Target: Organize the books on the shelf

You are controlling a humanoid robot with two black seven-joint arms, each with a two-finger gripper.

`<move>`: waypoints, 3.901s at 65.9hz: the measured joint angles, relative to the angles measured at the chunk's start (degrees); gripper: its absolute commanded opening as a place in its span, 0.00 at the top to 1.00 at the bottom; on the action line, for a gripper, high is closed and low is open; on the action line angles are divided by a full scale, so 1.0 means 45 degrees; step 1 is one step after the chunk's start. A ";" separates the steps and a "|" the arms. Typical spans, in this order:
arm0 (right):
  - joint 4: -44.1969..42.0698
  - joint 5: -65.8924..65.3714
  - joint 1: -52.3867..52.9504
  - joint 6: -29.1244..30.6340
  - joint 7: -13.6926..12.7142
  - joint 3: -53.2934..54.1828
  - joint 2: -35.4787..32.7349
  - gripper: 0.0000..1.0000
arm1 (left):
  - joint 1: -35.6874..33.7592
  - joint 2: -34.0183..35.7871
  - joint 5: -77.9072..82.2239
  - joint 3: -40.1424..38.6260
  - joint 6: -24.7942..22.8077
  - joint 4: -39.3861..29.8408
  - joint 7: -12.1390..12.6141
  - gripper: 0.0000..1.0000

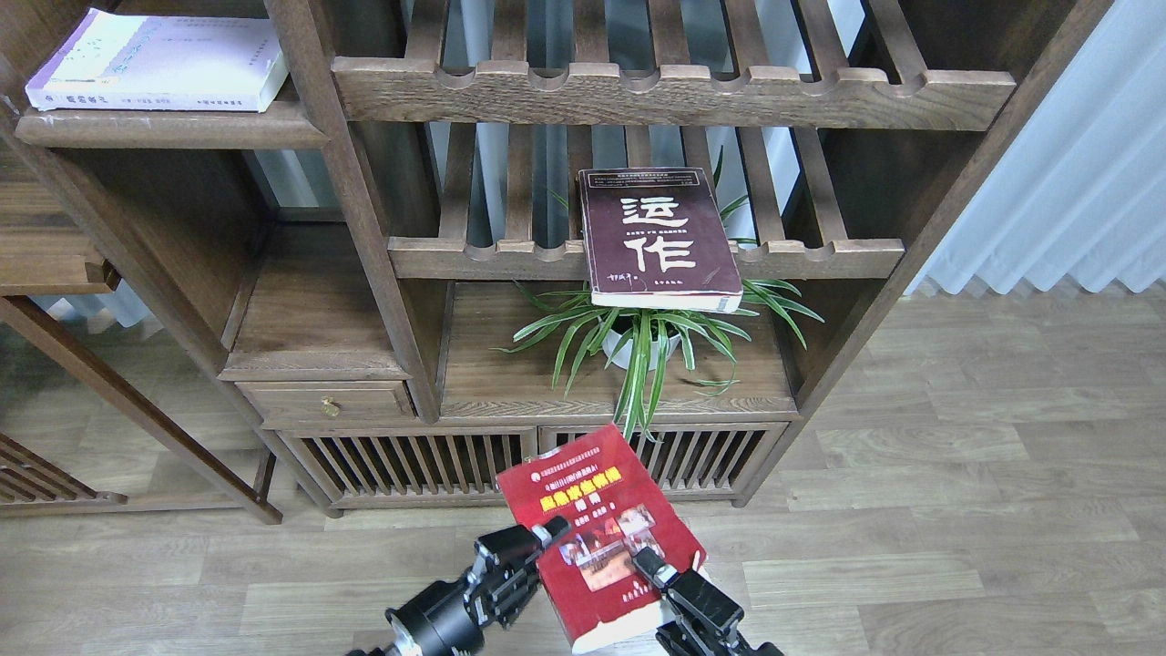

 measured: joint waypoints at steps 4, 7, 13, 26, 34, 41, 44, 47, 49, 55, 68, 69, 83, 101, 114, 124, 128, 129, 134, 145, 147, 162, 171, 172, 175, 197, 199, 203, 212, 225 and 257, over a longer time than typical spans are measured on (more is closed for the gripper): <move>-0.0003 -0.0007 0.0021 0.0000 0.0002 0.0000 0.0008 0.01 | 0.0022 0.0886 -0.0001 -0.0519 0.0000 -0.0782 -0.0001 0.92; -0.0012 -0.0011 0.0055 0.0000 0.0003 -0.0001 0.0042 0.01 | 0.0059 0.1341 0.0012 -0.0662 0.0000 -0.1162 0.0025 0.91; -0.0100 -0.0027 0.0211 0.0000 0.0002 -0.0004 0.0120 0.01 | 0.0088 0.2523 0.0086 -0.1337 -0.0001 -0.1845 0.0021 0.91; -0.0203 -0.0066 0.0393 0.0000 -0.0007 -0.0013 0.0198 0.01 | 0.0311 0.4420 0.0735 -0.2952 -0.0004 -0.2766 0.0164 0.91; -0.0215 -0.0070 0.0403 -0.0002 -0.0008 -0.0031 0.0200 0.01 | 0.0515 0.5530 0.0855 -0.3914 -0.0005 -0.3310 0.0185 0.91; -0.0216 -0.0070 0.0404 -0.0005 -0.0014 -0.0058 0.0201 0.01 | 0.0605 0.6259 0.0861 -0.4734 -0.0005 -0.3804 0.0186 0.91; -0.0217 -0.0070 0.0404 -0.0006 -0.0021 -0.0064 0.0207 0.01 | 0.0669 0.6613 0.0862 -0.5107 -0.0006 -0.4109 0.0188 0.91; -0.0217 -0.0070 0.0404 -0.0006 -0.0023 -0.0066 0.0216 0.01 | 0.0735 0.6988 0.0865 -0.5434 -0.0006 -0.4438 0.0191 0.91; -0.0217 -0.0070 0.0405 -0.0006 -0.0025 -0.0065 0.0219 0.01 | 0.0774 0.7279 0.0866 -0.5718 -0.0007 -0.4691 0.0192 0.91; -0.0217 -0.0070 0.0405 -0.0006 -0.0028 -0.0053 0.0220 0.01 | 0.0871 0.8268 0.0869 -0.6950 -0.0012 -0.5269 0.0196 0.91; -0.0234 -0.0089 0.0405 -0.0006 -0.0029 -0.0032 0.0225 0.01 | 0.0902 1.0153 0.0857 -0.8713 -0.0012 -0.5357 0.0197 0.91; -0.0234 -0.0090 0.0405 -0.0006 -0.0029 -0.0032 0.0226 0.01 | 0.0902 1.0250 0.0855 -0.8811 -0.0012 -0.5357 0.0194 0.91; -0.0236 -0.0090 0.0405 -0.0006 -0.0029 -0.0014 0.0226 0.01 | 0.0777 1.1038 0.0891 -0.9951 -0.0012 -0.5243 0.0239 0.91; -0.0236 -0.0108 0.0405 -0.0006 -0.0029 -0.0059 0.0230 0.01 | -0.1894 1.1464 0.2338 -1.0652 -0.0008 -0.3369 0.1096 0.91; -0.0237 -0.0111 0.0404 -0.0006 -0.0030 -0.0002 0.0232 0.01 | -0.4759 1.1326 0.4187 -1.0212 -0.0004 -0.1659 0.1314 0.91; -0.0237 -0.0111 0.0404 -0.0006 -0.0029 0.0008 0.0238 0.01 | -0.7354 1.0869 0.6076 -0.9394 -0.0004 -0.0536 0.1524 0.91; -0.0237 -0.0110 0.0404 -0.0006 -0.0027 0.0019 0.0239 0.01 | -0.8364 1.0566 0.6814 -0.9046 -0.0004 -0.0035 0.1662 0.91; -0.0237 -0.0110 0.0404 -0.0006 -0.0027 0.0026 0.0239 0.01 | -0.8963 1.0390 0.7209 -0.8807 -0.0004 0.0275 0.1711 0.91; -0.0237 -0.0110 0.0404 -0.0006 -0.0023 0.0037 0.0239 0.01 | -0.9974 1.0128 0.7678 -0.8290 -0.0004 0.0796 0.1744 0.91; -0.0236 -0.0129 0.0416 -0.0006 -0.0023 0.0142 0.0240 0.01 | -1.2485 0.9334 0.8305 -0.6889 -0.0005 0.2021 0.1751 0.91; -0.0235 -0.0136 0.0419 -0.0006 -0.0022 0.0171 0.0239 0.01 | -1.2797 0.9251 0.8352 -0.6747 -0.0007 0.2187 0.1752 0.91; -0.0213 -0.0148 0.0512 -0.0006 -0.0026 0.0190 0.0273 0.01 | -1.5082 0.8700 0.8643 -0.5239 -0.0005 0.4742 0.1752 0.91; -0.0213 -0.0148 0.0521 -0.0006 -0.0026 0.0186 0.0276 0.01 | -1.6338 0.8306 0.8656 -0.4184 -0.0005 0.6349 0.1752 0.90; -0.0213 -0.0148 0.0521 -0.0006 -0.0026 0.0187 0.0276 0.01 | -1.6476 0.8235 0.8657 -0.4048 -0.0005 0.6535 0.1752 0.90; -0.0213 -0.0148 0.0521 -0.0006 -0.0027 0.0185 0.0277 0.01 | -1.6847 0.8031 0.8659 -0.3690 -0.0005 0.7007 0.1752 0.90; -0.0213 -0.0148 0.0521 -0.0005 -0.0029 0.0197 0.0279 0.01 | -1.9211 0.6345 0.8485 -0.1185 -0.0006 0.9671 0.1752 0.83; -0.0213 -0.0148 0.0521 -0.0005 -0.0029 0.0203 0.0279 0.01 | -1.9296 0.6248 0.8454 -0.1026 -0.0006 0.9725 0.1752 0.82; -0.0213 -0.0148 0.0522 -0.0005 -0.0019 0.0221 0.0278 0.01 | -1.9375 0.6113 0.8401 -0.0737 -0.0010 0.9797 0.1752 0.79; -0.0213 -0.0148 0.0521 -0.0005 -0.0011 0.0230 0.0278 0.01 | -1.9340 0.6088 0.8381 -0.0374 -0.0012 1.0114 0.1752 0.74; -0.0214 -0.0148 0.0522 -0.0005 -0.0006 0.0228 0.0278 0.01 | -1.8939 0.6087 0.7987 -0.0226 -0.0010 1.0472 0.1752 0.66; -0.0217 -0.0148 0.0522 -0.0004 -0.0009 0.0216 0.0277 0.01 | -1.7147 0.6963 0.6041 -0.0338 -0.0006 0.9134 0.1752 0.46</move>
